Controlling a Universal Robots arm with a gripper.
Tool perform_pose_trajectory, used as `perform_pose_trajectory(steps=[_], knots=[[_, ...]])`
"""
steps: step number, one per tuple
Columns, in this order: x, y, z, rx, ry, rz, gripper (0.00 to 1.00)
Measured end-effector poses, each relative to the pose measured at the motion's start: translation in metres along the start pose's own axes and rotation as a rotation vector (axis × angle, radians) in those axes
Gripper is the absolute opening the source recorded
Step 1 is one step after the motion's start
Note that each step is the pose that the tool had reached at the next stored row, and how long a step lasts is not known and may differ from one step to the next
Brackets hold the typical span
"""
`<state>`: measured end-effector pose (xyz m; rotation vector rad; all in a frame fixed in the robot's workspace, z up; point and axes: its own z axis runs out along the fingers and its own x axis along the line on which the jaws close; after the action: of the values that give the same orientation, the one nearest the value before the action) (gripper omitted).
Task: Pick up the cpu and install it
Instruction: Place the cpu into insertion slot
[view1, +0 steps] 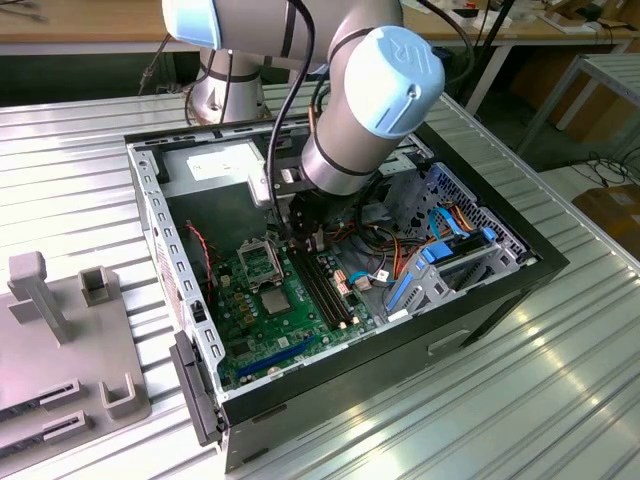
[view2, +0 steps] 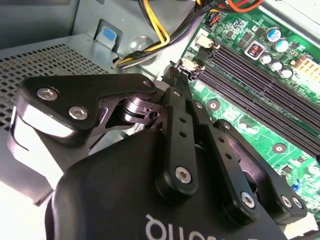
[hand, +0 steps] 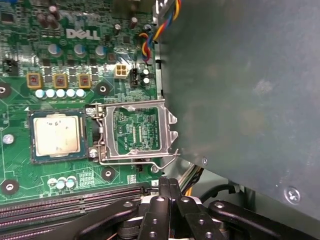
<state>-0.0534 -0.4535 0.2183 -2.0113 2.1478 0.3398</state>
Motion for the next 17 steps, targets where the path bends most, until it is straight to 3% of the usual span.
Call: perform_pose_trajectory(steps=[11, 13, 17], knots=[[0.0015, 0.0038, 0.0043, 0.0308, -0.0048, 0.104, 0.11], [0.0018, 0.0055, 0.0051, 0.0394, -0.0062, 0.133, 0.11], [0.0018, 0.0074, 0.0060, 0.0407, -0.0065, 0.138, 0.11]])
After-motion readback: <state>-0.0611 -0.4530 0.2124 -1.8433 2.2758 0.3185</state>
